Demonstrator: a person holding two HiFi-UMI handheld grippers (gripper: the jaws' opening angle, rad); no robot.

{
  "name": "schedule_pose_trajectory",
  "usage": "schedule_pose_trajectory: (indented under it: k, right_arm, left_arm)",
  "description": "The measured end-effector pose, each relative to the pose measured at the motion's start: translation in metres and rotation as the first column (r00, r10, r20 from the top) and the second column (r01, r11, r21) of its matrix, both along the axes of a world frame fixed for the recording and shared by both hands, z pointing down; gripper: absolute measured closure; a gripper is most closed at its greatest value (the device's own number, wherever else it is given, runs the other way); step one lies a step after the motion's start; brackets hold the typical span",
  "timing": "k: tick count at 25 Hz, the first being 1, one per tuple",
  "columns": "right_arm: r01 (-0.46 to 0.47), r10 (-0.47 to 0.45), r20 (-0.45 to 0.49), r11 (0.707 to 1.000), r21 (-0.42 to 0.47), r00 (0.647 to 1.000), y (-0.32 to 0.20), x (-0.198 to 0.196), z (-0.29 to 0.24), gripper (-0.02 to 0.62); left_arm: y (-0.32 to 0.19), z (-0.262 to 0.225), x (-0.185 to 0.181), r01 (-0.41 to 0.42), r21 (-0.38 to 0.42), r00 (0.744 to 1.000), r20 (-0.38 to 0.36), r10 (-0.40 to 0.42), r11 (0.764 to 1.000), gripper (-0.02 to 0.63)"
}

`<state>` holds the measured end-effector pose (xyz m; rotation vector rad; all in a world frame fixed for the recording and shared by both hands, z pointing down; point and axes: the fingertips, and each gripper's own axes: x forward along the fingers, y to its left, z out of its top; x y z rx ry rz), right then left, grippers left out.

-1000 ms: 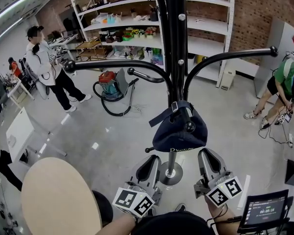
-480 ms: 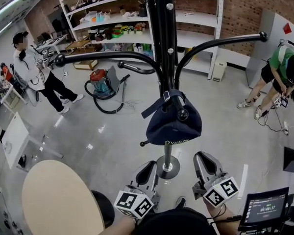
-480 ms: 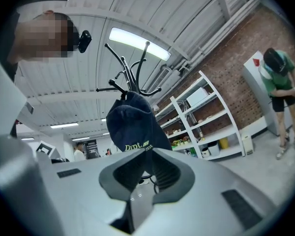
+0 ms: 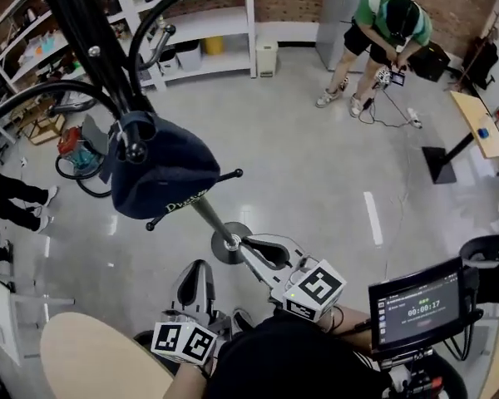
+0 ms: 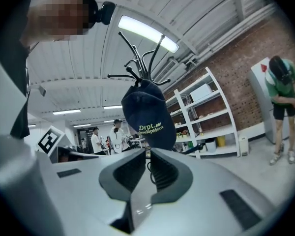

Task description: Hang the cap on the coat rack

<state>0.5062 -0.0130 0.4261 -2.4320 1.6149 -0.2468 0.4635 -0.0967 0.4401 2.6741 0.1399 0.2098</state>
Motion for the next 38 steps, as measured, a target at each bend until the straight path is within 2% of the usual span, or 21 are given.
schedule_pose_trajectory:
  k: [4, 9, 18, 27, 32, 38]
  right_arm:
    - [0.025, -0.026, -0.010, 0.999, -0.019, 1.000, -0.013, -0.015, -0.001, 0.571]
    - [0.029, -0.028, 0.012, 0.999, -0.037, 1.000, 0.002, -0.030, 0.012, 0.571]
    - [0.044, -0.041, 0.043, 0.996, -0.072, 0.998, 0.006, -0.045, 0.027, 0.571]
    - [0.095, -0.094, 0.006, 0.991, -0.089, 0.996, -0.018, -0.051, 0.016, 0.571]
    - [0.097, -0.098, -0.008, 0.991, -0.092, 0.995, -0.022, -0.059, 0.019, 0.571]
    - [0.046, -0.049, -0.029, 0.995, -0.091, 0.998, -0.010, -0.062, 0.011, 0.571]
  left_arm:
    - [-0.001, 0.005, -0.001, -0.032, -0.006, 0.999, 0.027, 0.032, 0.999, 0.586]
    - [0.026, 0.018, -0.008, -0.076, -0.019, 0.996, 0.047, 0.077, 0.997, 0.586]
    - [0.036, 0.033, -0.016, -0.097, -0.048, 0.992, 0.070, 0.100, 0.994, 0.586]
    - [0.014, 0.023, -0.020, -0.058, -0.057, 0.998, 0.021, 0.059, 0.997, 0.586]
    - [0.014, 0.026, -0.023, -0.074, -0.058, 0.997, 0.003, 0.074, 0.996, 0.586]
    - [0.026, 0.019, -0.024, -0.128, -0.050, 0.992, -0.022, 0.127, 0.991, 0.586]
